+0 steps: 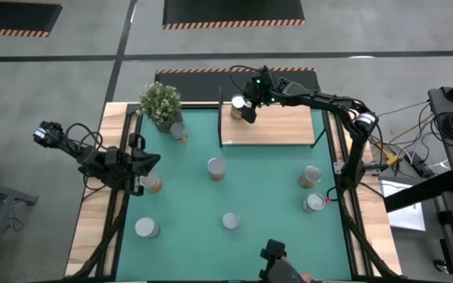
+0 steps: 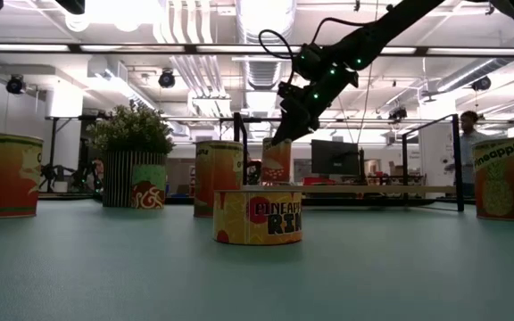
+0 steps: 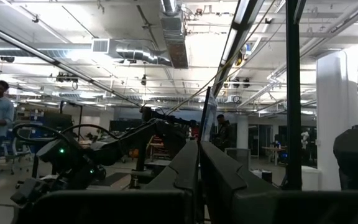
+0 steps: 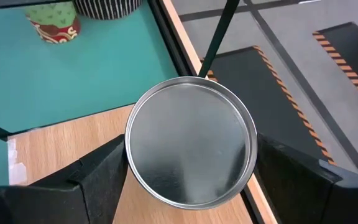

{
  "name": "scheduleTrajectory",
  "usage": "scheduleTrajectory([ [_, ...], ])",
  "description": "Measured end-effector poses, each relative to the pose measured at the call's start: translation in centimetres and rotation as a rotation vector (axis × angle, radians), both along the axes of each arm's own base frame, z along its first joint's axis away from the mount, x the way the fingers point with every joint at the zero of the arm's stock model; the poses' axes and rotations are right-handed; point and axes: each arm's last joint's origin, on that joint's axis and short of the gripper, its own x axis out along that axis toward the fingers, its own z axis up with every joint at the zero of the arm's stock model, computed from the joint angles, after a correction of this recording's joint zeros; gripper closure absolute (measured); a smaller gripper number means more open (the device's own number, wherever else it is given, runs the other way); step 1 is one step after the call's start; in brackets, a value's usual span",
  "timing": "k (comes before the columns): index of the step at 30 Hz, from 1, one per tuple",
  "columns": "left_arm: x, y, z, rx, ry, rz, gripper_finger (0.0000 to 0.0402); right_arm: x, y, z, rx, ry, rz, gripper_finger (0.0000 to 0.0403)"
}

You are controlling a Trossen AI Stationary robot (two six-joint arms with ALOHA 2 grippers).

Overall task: Pick and place cans onto a shelf
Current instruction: Put the orange can on the shelf

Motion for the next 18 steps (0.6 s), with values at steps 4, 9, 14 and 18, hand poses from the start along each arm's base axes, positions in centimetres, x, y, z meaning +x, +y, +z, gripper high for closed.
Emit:
scheduleTrajectory([
  [4, 0.0, 0.0, 0.0, 0.0, 0.0, 0.0, 0.0402, 0.0, 0.0, 0.0, 0.001, 0.0, -0.003, 0.0073],
  [9, 0.0, 0.0, 0.0, 0.0, 0.0, 0.0, 0.0402, 0.0, -0.1, 0.0, -0.011, 0.01, -0.021, 0.0054],
  [14, 0.0, 0.0, 0.0, 0.0, 0.0, 0.0, 0.0402, -0.1, -0.1, 0.0, -0.011, 0.01, -0.022, 0.0051],
  [18, 0.0, 0.0, 0.0, 0.0, 0.001, 0.0, 0.0402, -0.5, 0.3, 1.2, -0.015, -0.013, -0.031, 0.0051],
])
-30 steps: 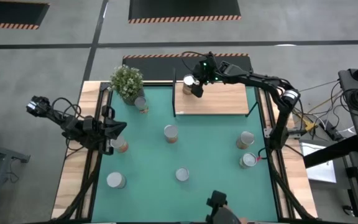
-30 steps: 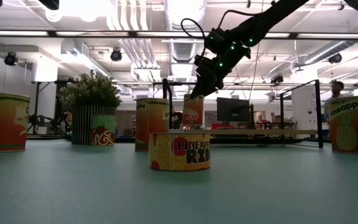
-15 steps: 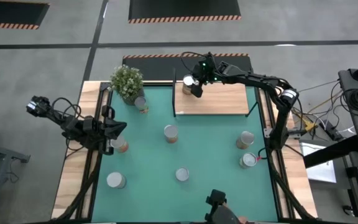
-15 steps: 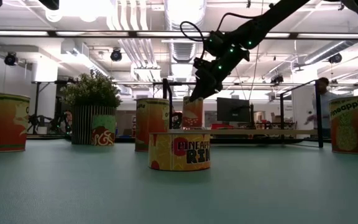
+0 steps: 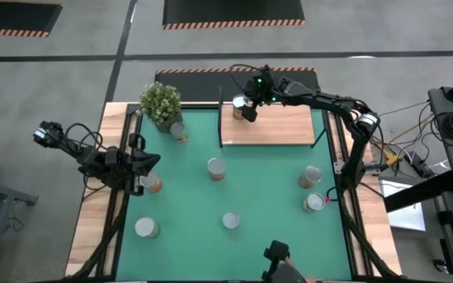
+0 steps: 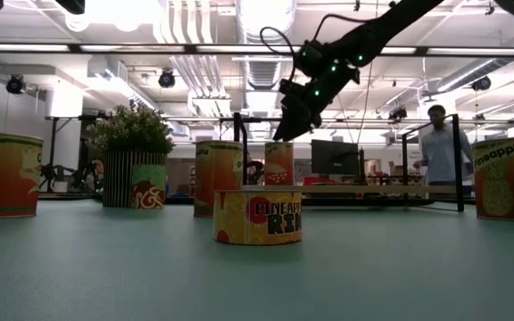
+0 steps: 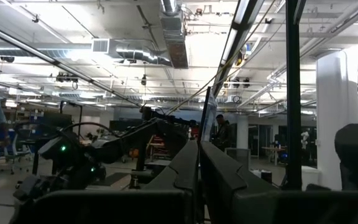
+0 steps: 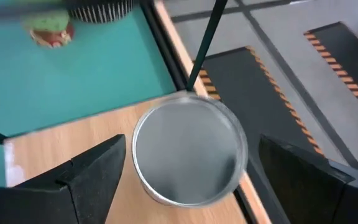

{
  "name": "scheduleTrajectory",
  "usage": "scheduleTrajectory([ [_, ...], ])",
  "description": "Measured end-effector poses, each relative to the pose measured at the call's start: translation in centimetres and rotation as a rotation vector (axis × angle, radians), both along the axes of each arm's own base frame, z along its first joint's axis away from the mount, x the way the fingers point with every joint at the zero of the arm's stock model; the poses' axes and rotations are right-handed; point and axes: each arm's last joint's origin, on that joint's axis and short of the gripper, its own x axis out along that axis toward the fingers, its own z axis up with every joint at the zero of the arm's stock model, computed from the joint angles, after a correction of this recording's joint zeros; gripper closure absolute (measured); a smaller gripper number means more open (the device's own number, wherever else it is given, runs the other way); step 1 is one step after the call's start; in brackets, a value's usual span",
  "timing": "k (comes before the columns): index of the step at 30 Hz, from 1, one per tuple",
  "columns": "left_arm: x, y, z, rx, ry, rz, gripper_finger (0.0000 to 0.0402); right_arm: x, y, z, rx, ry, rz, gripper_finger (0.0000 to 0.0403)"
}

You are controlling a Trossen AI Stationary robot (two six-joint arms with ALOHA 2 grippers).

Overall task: Pick and place cans onto a shelf
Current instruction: Put the orange can on the shelf

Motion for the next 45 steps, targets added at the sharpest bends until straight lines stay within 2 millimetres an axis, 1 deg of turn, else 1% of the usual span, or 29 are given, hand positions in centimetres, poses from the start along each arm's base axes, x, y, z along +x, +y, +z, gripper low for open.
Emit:
scheduleTrajectory([
  [5, 0.0, 0.0, 0.0, 0.0, 0.0, 0.0, 0.0402, -1.3, 1.7, 2.8, 0.002, -0.014, 0.006, 0.0055],
  [8, 0.0, 0.0, 0.0, 0.0, 0.0, 0.0, 0.0402, -2.0, 3.1, 4.0, 0.028, -0.014, 0.05, 0.0074],
  [10, 0.0, 0.0, 0.0, 0.0, 0.001, 0.0, 0.0402, -2.0, 4.0, 4.2, 0.055, -0.026, 0.1, 0.0094],
  [13, 0.0, 0.0, 0.0, 0.0, 0.0, 0.0, 0.0402, -1.9, 5.1, 3.0, 0.098, -0.007, 0.147, 0.0138],
  [17, 0.0, 0.0, 0.0, 0.0, 0.001, 0.0, 0.0402, -1.7, 5.8, -0.3, 0.115, -0.017, 0.143, 0.0216],
  [19, 0.0, 0.0, 0.0, 0.0, 0.001, 0.0, 0.0402, -1.6, 5.7, -2.0, 0.1, -0.05, 0.108, 0.0259],
  [22, 0.0, 0.0, 0.0, 0.0, 0.001, 0.0, 0.0402, -1.8, 5.3, -4.0, 0.033, -0.062, 0.009, 0.0323],
  [25, 0.0, 0.0, 0.0, 0.001, 0.001, 0.0, 0.0402, -2.1, 5.1, -5.0, -0.005, -0.085, -0.01, 0.0379],
  [27, 0.0, 0.0, 0.0, 0.001, 0.001, 0.0, 0.0402, -2.2, 5.1, -5.4, -0.013, -0.098, -0.011, 0.0388],
  [32, 0.0, 0.0, 0.0, 0.0, 0.001, 0.0, 0.0402, -2.1, 5.1, -6.1, -0.01, -0.105, -0.004, 0.039],
  [38, 0.0, 0.0, 0.0, 0.001, 0.001, 0.0, 0.0402, -1.3, 4.8, -7.8, 0.02, -0.112, -0.004, 0.039],
  [43, 0.0, 0.0, 0.0, 0.001, 0.001, 0.0, 0.0402, -0.8, 4.4, -8.0, 0.009, -0.121, -0.01, 0.039],
  [45, 0.0, 0.0, 0.0, 0.0, 0.001, 0.0, 0.0402, -0.6, 4.2, -7.8, 0.007, -0.129, -0.014, 0.039],
])
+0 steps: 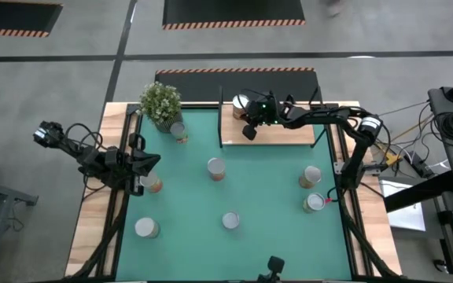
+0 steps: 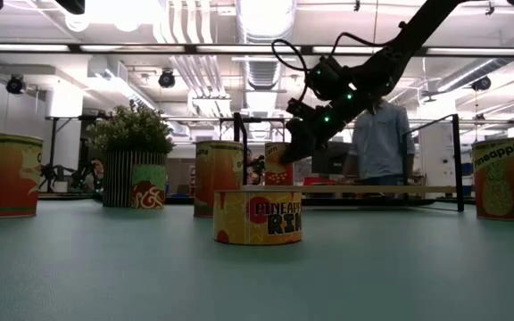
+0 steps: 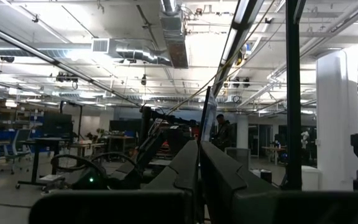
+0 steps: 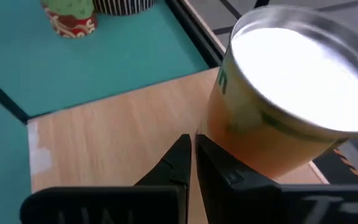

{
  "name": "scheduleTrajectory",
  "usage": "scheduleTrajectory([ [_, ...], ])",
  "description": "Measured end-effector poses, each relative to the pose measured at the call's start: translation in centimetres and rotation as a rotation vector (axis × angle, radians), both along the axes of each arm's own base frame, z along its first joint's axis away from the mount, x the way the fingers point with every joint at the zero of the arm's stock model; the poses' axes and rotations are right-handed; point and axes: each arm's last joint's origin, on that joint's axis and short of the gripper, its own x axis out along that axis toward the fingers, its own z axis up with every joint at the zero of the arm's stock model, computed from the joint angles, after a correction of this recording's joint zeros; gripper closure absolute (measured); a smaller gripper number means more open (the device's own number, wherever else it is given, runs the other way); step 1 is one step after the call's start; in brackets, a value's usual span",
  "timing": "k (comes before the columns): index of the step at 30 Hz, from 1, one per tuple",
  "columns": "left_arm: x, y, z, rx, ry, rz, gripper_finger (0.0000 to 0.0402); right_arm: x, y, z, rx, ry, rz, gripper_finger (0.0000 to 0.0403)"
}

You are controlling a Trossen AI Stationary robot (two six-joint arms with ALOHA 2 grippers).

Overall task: Pick and place cans onto a shelf
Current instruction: Put the orange can on the shelf

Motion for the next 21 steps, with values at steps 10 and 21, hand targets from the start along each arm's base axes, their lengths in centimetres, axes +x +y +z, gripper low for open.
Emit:
scheduleTrajectory([
  [10, 0.0, 0.0, 0.0, 0.0, 0.0, 0.0, 0.0402, 0.34, -0.51, 1.02, -0.047, -0.01, -0.041, 0.039],
  [21, 0.0, 0.0, 0.0, 0.0, 0.0, 0.0, 0.0402, 0.4, -0.69, 0.86, -0.09, 0.021, -0.059, 0.039],
])
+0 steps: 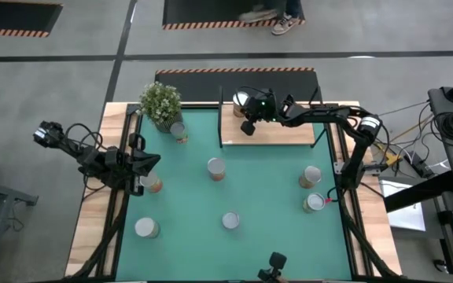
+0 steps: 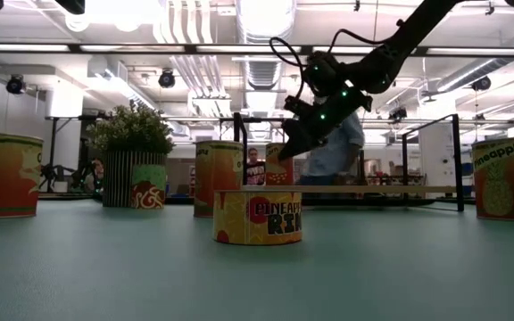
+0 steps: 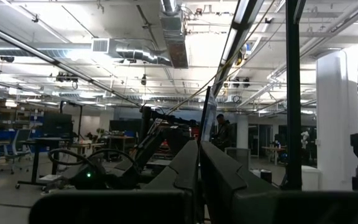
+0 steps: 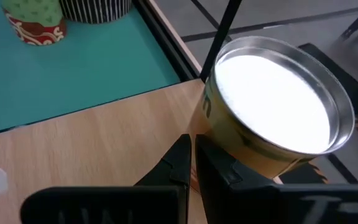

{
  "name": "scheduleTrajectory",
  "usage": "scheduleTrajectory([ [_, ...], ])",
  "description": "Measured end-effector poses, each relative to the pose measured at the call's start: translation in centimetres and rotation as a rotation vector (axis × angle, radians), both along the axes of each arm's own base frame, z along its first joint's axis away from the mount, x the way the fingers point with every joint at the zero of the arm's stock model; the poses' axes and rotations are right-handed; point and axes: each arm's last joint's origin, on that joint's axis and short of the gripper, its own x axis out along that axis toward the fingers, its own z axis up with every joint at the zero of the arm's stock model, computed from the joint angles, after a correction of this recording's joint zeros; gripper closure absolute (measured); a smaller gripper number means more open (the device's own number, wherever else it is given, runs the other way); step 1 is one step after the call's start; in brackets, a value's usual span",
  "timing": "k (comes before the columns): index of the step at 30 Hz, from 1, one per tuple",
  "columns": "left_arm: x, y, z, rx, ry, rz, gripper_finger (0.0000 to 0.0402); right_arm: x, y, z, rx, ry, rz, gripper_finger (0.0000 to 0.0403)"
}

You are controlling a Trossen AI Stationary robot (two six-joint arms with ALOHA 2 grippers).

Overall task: Pick and place cans onto a shelf
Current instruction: Put the orange can on the shelf

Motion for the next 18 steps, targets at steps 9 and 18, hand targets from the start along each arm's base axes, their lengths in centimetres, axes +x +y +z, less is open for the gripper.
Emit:
scheduleTrajectory([
  [9, 0.0, 0.0, 0.0, 0.0, 0.0, 0.0, 0.0402, -0.1, -0.14, 0.0, -0.015, 0.01, -0.002, 0.039],
  [18, 0.0, -0.01, 0.0, 0.0, 0.0, 0.0, 0.0402, -0.3, -0.23, 0.0, 0.006, 0.01, -0.01, 0.039],
])
